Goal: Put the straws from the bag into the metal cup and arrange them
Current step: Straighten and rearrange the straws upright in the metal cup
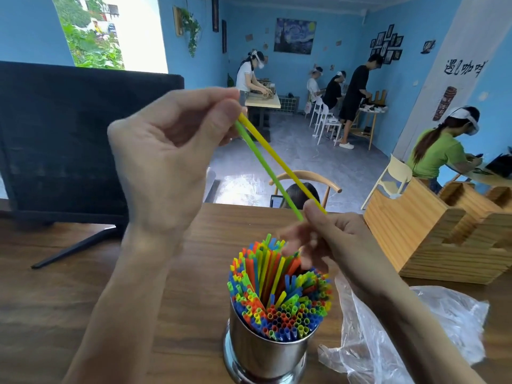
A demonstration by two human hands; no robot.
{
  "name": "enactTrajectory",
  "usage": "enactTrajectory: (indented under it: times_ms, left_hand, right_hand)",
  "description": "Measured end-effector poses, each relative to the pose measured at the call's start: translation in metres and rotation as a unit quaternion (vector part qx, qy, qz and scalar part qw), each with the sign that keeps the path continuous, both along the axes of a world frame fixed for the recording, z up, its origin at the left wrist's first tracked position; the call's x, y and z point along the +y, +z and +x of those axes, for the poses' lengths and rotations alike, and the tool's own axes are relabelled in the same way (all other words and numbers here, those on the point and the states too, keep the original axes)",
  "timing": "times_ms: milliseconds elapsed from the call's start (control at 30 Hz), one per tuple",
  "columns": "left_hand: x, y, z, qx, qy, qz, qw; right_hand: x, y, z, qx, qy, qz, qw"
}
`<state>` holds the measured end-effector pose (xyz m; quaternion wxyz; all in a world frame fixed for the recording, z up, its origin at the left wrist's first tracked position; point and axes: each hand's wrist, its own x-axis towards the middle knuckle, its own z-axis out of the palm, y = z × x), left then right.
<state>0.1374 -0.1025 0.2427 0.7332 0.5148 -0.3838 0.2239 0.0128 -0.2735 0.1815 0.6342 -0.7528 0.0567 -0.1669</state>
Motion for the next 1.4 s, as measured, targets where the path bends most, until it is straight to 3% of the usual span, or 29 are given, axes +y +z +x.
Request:
enactTrajectory:
  times_ms: [67,167,267,333,433,533,633,800,900,1200,1300,1400]
  left_hand:
    - [-0.003,-0.011,-0.010,0.039,-0.022,-0.001,0.999]
    - [-0.004,-0.033,-0.016,0.109,-0.051,0.025,0.992]
    - [0.002,-0.054,-0.013,0.154,-0.091,0.082,0.981]
    - [0.005,-0.064,-0.011,0.172,-0.141,0.167,0.961]
    - [0.005,-0.074,-0.005,0.171,-0.187,0.314,0.915]
    - [0.001,-0.081,0.005,0.106,-0.122,0.399,0.903]
    - [-0.008,-0.083,0.011,0.107,-0.072,0.408,0.904]
    - [-0.028,-0.085,0.013,0.078,-0.050,0.570,0.816]
    - [-0.031,-0.085,0.017,0.083,-0.043,0.567,0.819]
    - [-0.028,-0.074,0.022,0.092,-0.080,0.549,0.827]
    - [-0.026,-0.071,0.024,0.077,-0.078,0.555,0.824]
    - [-0.030,-0.061,0.021,0.075,-0.059,0.502,0.860]
  right_hand:
    - [0.003,0.005,0.003,0.003,0.025,0.093,0.995]
    - [-0.001,0.014,0.011,-0.057,-0.023,0.245,0.968]
    - [-0.011,0.023,0.013,-0.115,-0.051,0.319,0.939]
    - [-0.018,0.024,0.014,-0.132,-0.070,0.271,0.951]
    - [-0.024,0.023,0.014,-0.166,-0.103,0.109,0.975]
    - [-0.029,0.023,0.012,-0.179,-0.108,0.015,0.978]
    - [-0.032,0.020,0.008,-0.166,-0.108,-0.062,0.978]
    - [-0.028,0.001,0.008,-0.064,-0.102,-0.201,0.972]
    - [-0.023,-0.015,0.007,-0.010,-0.103,-0.261,0.960]
    - [-0.018,-0.035,0.005,-0.002,-0.086,-0.400,0.912]
    - [-0.021,-0.040,0.004,0.010,-0.072,-0.381,0.922]
    - [-0.024,-0.037,0.002,0.009,-0.058,-0.323,0.944]
